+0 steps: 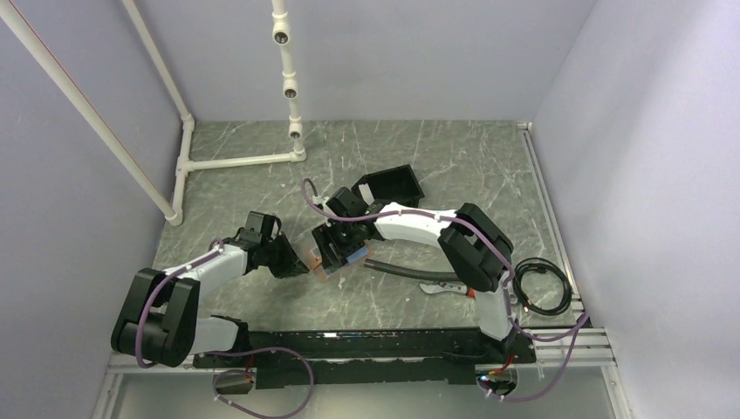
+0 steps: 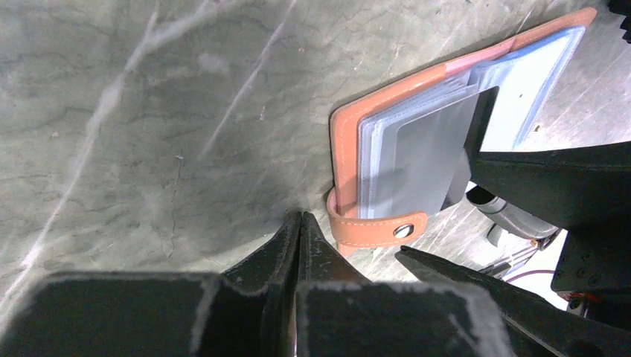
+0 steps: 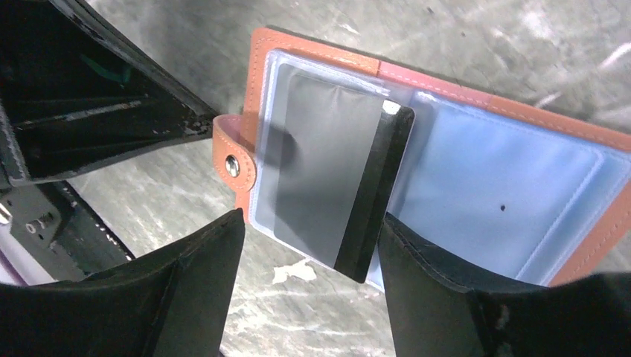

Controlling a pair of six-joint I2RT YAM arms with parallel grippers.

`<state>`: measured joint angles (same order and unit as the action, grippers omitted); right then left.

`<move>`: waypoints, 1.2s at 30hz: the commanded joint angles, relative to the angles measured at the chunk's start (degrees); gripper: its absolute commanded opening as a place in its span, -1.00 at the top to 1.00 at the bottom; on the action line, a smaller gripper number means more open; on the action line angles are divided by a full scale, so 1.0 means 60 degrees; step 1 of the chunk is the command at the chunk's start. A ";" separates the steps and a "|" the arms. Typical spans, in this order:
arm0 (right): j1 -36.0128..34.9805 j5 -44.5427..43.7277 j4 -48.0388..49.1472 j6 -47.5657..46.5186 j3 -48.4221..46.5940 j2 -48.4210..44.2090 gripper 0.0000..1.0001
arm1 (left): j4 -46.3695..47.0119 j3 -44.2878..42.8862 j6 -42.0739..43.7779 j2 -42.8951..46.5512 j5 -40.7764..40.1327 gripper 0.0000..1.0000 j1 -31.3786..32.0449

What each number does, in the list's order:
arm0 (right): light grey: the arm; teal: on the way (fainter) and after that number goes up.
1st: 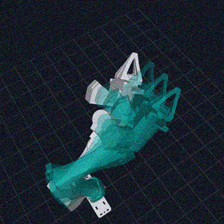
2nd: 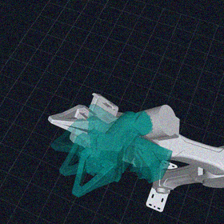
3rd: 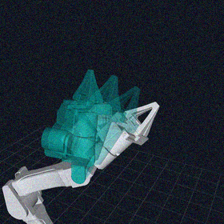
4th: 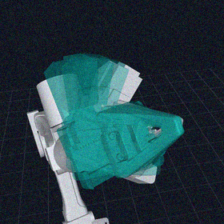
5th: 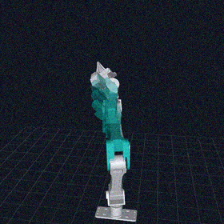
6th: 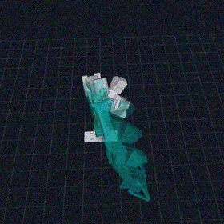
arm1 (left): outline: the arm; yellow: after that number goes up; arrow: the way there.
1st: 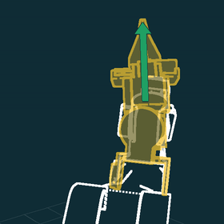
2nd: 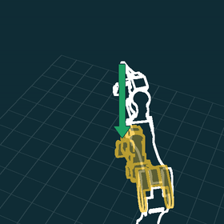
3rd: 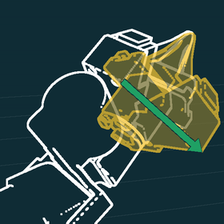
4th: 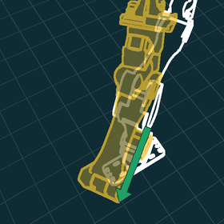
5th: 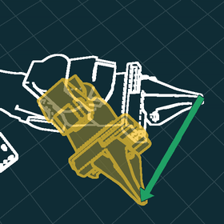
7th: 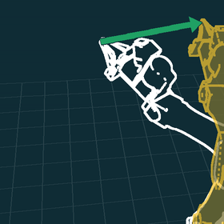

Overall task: Put the credit cards into the card holder
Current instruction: Insert the credit card into the card holder.

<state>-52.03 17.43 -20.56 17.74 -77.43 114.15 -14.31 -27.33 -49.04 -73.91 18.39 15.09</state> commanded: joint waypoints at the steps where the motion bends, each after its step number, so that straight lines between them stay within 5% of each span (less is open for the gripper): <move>1: -0.0029 -0.0949 -0.1069 -0.0161 -0.0305 -0.0637 -0.40 | 0.0040 0.0086 0.0145 -0.0240 -0.0034 0.88 0.0048; 11: 0.0042 -0.0438 -0.0681 -0.0264 -0.0309 -0.0477 -0.42 | 0.0372 0.0111 0.0072 -0.0389 0.0262 0.88 0.0048; 22: -0.0691 0.0990 0.0170 0.0015 -0.0709 -0.0280 -0.02 | 0.1313 0.0143 -0.0321 -0.1078 0.0838 0.90 0.0092; 26: 0.0112 0.2518 0.1361 0.0768 0.0212 -0.0716 -0.05 | 0.0980 0.0129 -0.0288 -0.0782 0.0656 0.90 0.0081; 36: 0.0945 0.0979 0.0073 -0.0310 0.0553 -0.1016 -0.35 | 0.0160 0.0177 -0.0030 -0.0062 0.0128 0.84 0.0063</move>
<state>-45.74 25.39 -18.13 18.92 -73.38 107.90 -12.05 -26.79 -50.26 -74.63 20.71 15.35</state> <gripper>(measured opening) 0.658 0.079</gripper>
